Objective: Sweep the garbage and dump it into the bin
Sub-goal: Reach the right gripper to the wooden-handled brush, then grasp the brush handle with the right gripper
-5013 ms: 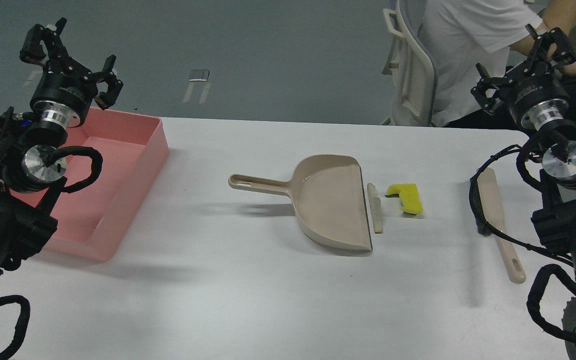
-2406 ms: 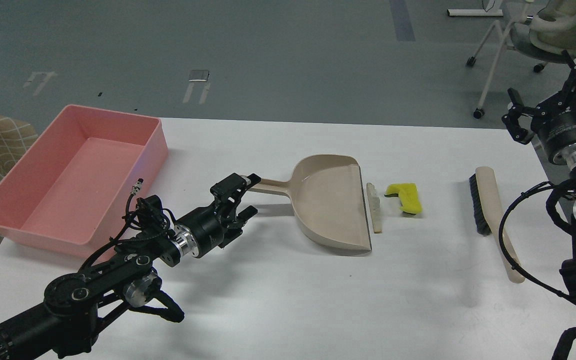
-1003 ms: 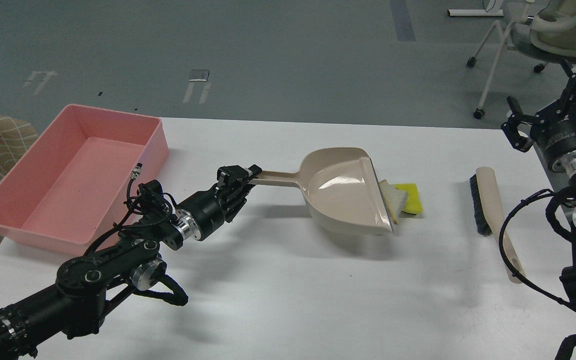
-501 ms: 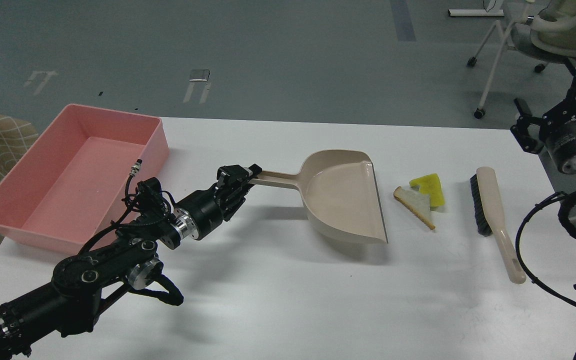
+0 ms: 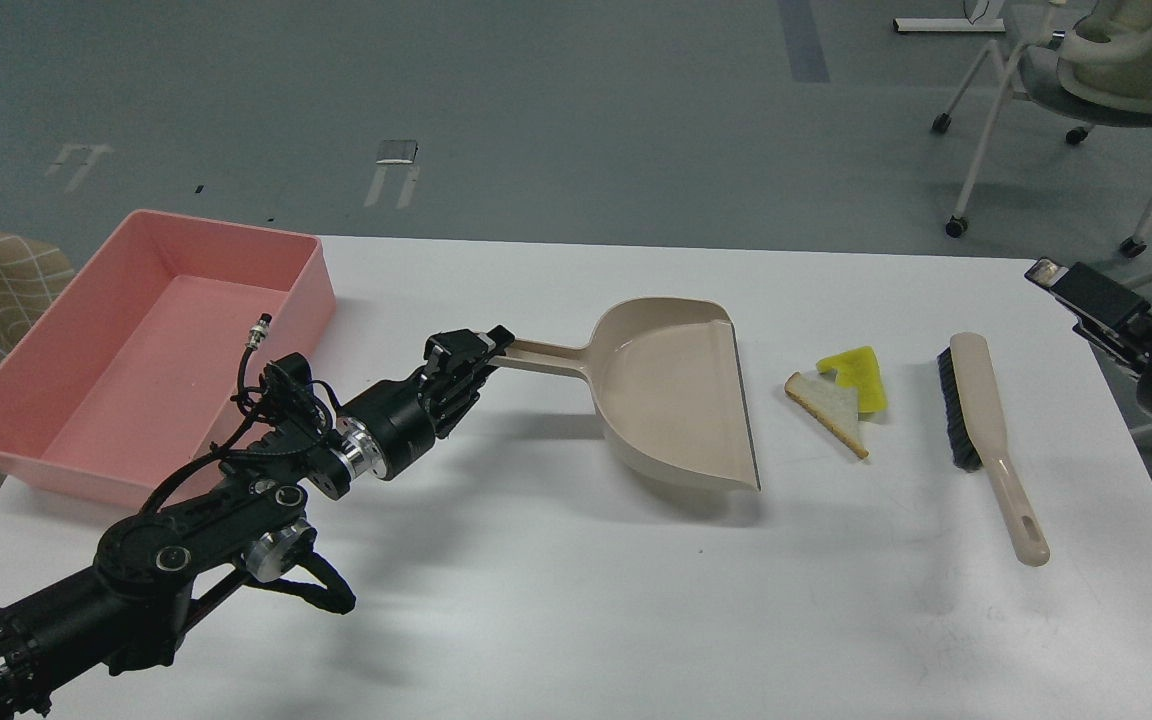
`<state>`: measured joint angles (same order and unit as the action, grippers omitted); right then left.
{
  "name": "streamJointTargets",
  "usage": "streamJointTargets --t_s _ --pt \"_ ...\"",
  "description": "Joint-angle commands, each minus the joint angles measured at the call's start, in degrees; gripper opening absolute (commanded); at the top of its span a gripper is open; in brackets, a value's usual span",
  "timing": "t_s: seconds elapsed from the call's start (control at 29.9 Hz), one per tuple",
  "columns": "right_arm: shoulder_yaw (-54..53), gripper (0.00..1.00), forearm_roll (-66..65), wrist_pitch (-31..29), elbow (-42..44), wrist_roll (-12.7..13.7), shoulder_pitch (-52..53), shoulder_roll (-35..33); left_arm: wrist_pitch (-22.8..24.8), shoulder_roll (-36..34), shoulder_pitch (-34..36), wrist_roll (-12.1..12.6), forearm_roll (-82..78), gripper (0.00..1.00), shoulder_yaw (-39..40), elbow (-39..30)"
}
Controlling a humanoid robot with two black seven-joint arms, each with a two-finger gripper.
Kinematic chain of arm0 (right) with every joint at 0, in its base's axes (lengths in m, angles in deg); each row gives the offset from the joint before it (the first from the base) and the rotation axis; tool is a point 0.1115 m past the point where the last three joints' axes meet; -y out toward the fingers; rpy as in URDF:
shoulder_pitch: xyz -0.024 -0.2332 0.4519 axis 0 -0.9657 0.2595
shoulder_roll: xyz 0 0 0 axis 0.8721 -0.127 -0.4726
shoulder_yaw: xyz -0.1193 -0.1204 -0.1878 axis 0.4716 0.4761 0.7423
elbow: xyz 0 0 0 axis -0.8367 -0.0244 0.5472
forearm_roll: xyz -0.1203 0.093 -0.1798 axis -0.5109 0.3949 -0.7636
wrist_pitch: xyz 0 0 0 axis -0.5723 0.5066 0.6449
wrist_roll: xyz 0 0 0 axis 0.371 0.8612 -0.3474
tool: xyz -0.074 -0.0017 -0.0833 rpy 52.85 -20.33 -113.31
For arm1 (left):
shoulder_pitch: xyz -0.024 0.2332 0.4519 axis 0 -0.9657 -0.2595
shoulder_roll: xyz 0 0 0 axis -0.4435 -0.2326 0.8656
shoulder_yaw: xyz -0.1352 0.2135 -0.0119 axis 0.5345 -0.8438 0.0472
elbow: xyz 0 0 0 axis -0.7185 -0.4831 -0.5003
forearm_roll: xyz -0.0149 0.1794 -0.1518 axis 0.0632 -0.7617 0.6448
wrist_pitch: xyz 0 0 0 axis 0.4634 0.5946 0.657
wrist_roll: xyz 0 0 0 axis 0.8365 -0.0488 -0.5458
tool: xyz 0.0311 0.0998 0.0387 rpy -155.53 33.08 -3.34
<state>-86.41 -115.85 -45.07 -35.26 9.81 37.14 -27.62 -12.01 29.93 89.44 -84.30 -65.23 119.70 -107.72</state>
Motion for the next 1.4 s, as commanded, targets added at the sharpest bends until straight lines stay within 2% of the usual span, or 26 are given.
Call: streamJointTargets --t_s 0.0,0.07,0.2,0.33,0.6,0.77,0.94,1.07,1.27,1.37 --pt "1.20 0.76 -2.53 -0.06 -1.19 0.36 -1.16 -0.40 -1.14 0.16 0.25 -0.24 0.00 0.07 0.07 0.49" --pt "1.29 0.69 -4.12 0.02 -0.93 0.36 -3.17 -0.05 -1.49 0.34 0.16 -0.50 0.00 0.07 0.07 0.49" --pt "1.37 0.61 -5.00 0.11 0.04 0.36 -5.99 1.01 -1.58 0.69 0.07 -0.50 0.00 0.07 0.07 0.49" --pt "1.46 0.61 -6.49 0.11 2.15 0.71 -6.18 1.98 -1.58 0.69 -0.02 -0.59 0.00 0.08 0.16 0.49" --pt "2.43 0.61 -14.14 0.29 4.61 2.12 -6.26 8.30 -1.58 1.30 -0.02 -0.59 0.09 0.08 0.25 0.49" --pt "2.61 0.62 -17.04 0.29 4.70 5.28 -6.88 11.03 -1.58 1.57 -0.28 -1.11 0.09 0.08 0.16 0.49" --pt "2.69 0.59 -17.83 1.17 4.70 6.95 -7.14 11.82 -1.58 1.48 -0.46 -1.64 0.09 0.08 0.07 0.49" --pt "2.69 0.56 -18.01 1.17 4.61 7.13 -7.23 12.00 -1.67 1.48 -0.54 -1.64 0.09 0.08 0.07 0.49" --pt "2.78 0.40 -18.10 1.17 4.61 7.22 -7.67 12.09 -1.67 1.39 -0.54 -1.64 0.09 0.08 0.07 0.49" --pt "2.69 0.25 -18.01 1.17 4.44 7.22 -8.46 12.00 -1.67 1.39 -0.54 -1.64 0.09 0.08 0.16 0.49"
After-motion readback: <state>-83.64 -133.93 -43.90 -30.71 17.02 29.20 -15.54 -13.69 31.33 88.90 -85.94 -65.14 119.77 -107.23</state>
